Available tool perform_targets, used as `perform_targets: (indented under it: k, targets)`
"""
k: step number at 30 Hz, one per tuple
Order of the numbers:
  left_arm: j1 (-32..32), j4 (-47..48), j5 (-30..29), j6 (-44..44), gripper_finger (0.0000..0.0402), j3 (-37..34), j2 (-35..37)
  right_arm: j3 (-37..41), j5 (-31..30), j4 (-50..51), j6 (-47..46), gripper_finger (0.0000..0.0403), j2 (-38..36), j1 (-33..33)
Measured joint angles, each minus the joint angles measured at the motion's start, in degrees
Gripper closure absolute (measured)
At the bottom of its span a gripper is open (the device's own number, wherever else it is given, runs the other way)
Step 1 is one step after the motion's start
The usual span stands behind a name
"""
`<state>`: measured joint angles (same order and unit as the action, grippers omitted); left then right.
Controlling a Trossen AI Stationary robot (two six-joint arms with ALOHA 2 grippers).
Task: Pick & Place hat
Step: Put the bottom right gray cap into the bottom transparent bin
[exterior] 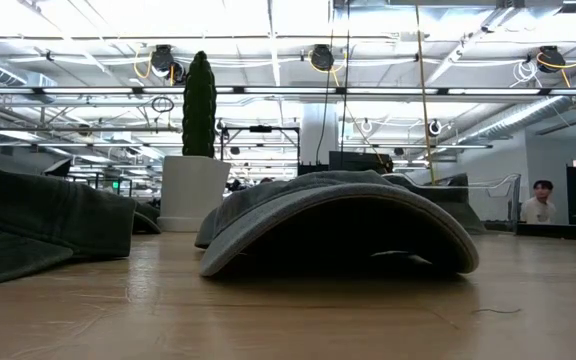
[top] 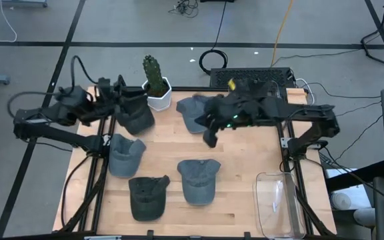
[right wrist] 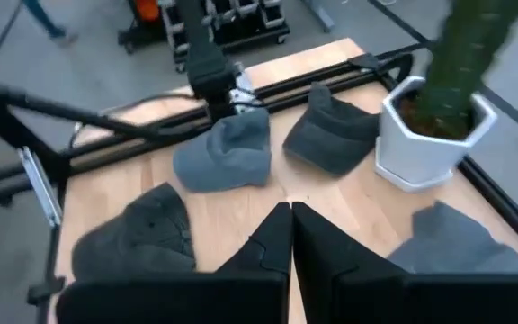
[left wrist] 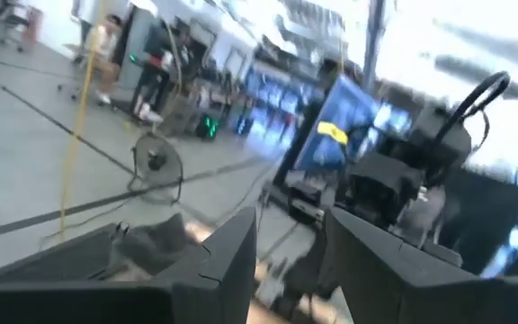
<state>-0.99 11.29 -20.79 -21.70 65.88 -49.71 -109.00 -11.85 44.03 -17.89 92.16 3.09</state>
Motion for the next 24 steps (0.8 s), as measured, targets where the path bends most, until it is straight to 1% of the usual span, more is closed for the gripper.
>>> perform_targets:
  k: [3,5,7,8,11,14,15,19,21,24]
  targets:
    - [-1.51,11.62,0.15,2.91,0.0254,8.18,-3.32,0.28,0.03,-4.57,6.06,0.0403,2.49,0.46]
    - [-2.0,18.01,2.55,3.74,0.0254,12.26,-5.25,1.39,0.04,-9.74,9.14,0.0403,3.43,0.37]
    - [-2.33,23.05,5.92,3.8,0.0254,15.09,-6.65,2.85,0.29,-14.68,7.55,0.0403,4.18,0.4]
    - [-2.59,24.53,7.61,3.5,0.0254,16.09,-6.93,3.56,2.05,-16.04,4.96,0.0403,4.45,0.4]
    - [-3.81,29.85,11.99,2.13,0.0254,16.83,-7.56,6.11,9.95,-14.8,-2.27,0.0402,5.46,0.4]
    - [-5.43,34.56,12.6,1.02,0.0254,16.8,-8.02,9.21,13.31,-9.63,-6.97,0.04,6.82,1.48]
    - [-5.95,35.79,12.37,0.96,0.0254,16.79,-8.21,10.25,13.92,-8.21,-7.8,0.0399,7.38,2.11]
    - [-7.28,39.32,11.82,1.74,0.0254,16.79,-8.13,12.42,16.4,-8.36,-9.78,0.0382,9.61,5.49]
    - [-7.87,40.35,11.82,2.33,0.0254,16.8,-8.17,12.39,16.69,-8.94,-10.23,0.0367,11.06,7.34]
    - [-8.28,41.92,11.86,2.52,0.0254,16.81,-8.1,12.4,16.6,-6.7,-10.25,0.034,12.95,9.82]
